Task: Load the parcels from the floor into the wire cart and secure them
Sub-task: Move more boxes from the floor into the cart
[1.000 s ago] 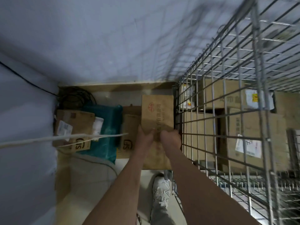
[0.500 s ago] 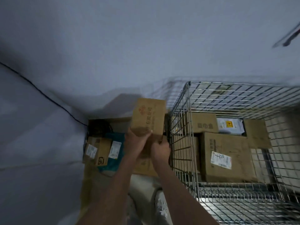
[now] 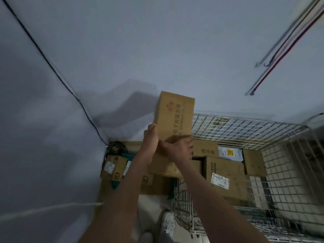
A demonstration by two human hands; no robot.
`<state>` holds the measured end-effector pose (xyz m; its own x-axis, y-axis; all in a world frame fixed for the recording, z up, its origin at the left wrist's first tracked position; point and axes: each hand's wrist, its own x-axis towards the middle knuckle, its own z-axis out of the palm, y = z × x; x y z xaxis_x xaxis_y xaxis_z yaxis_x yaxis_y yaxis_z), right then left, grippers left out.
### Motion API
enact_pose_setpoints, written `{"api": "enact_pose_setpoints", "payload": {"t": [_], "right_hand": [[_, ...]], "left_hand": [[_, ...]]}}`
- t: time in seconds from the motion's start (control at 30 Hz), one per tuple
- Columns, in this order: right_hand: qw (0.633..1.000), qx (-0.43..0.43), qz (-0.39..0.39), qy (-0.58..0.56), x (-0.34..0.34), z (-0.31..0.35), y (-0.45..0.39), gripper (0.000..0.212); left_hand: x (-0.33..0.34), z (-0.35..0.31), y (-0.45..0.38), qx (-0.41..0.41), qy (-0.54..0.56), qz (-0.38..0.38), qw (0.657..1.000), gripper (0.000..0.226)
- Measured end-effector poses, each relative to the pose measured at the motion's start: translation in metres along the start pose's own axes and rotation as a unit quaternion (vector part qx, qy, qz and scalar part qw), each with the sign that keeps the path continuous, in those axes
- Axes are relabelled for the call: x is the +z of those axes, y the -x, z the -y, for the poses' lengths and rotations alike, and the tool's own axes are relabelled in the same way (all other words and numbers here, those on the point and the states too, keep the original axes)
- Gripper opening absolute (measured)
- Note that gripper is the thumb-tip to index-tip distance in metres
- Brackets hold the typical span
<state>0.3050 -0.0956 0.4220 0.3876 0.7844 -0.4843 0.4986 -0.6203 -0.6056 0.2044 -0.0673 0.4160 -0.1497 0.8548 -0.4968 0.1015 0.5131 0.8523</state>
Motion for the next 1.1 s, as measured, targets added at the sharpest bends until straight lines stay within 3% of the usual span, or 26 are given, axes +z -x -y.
{"api": "enact_pose_setpoints", "payload": {"t": [0.2, 0.5, 0.7, 0.8, 0.97, 1.1], "right_hand": [[0.997, 0.000, -0.059, 0.040, -0.034, 0.014, 0.043, 0.157], [0.993, 0.006, -0.116, 0.001, -0.050, 0.006, 0.095, 0.149], [0.989, 0.007, -0.145, 0.033, -0.072, -0.012, 0.107, 0.148], [0.991, 0.003, -0.130, 0.031, -0.097, -0.033, 0.108, 0.143], [0.989, -0.004, -0.074, -0.129, -0.154, -0.084, 0.092, 0.118], [0.962, -0.006, 0.008, -0.273, -0.205, -0.121, 0.086, 0.099]], "left_hand": [[-0.005, -0.023, 0.053, 0.025, 0.019, 0.094, 0.995, 0.066], [-0.009, -0.052, 0.130, 0.136, -0.029, 0.126, 0.982, 0.035], [-0.006, -0.043, 0.147, 0.109, -0.016, 0.197, 0.974, 0.046], [-0.006, -0.043, 0.152, 0.094, 0.008, 0.175, 0.980, 0.049], [-0.003, -0.023, 0.133, 0.059, -0.035, 0.102, 0.992, 0.053], [0.022, 0.001, 0.120, -0.002, -0.068, 0.113, 0.991, 0.059]]}}
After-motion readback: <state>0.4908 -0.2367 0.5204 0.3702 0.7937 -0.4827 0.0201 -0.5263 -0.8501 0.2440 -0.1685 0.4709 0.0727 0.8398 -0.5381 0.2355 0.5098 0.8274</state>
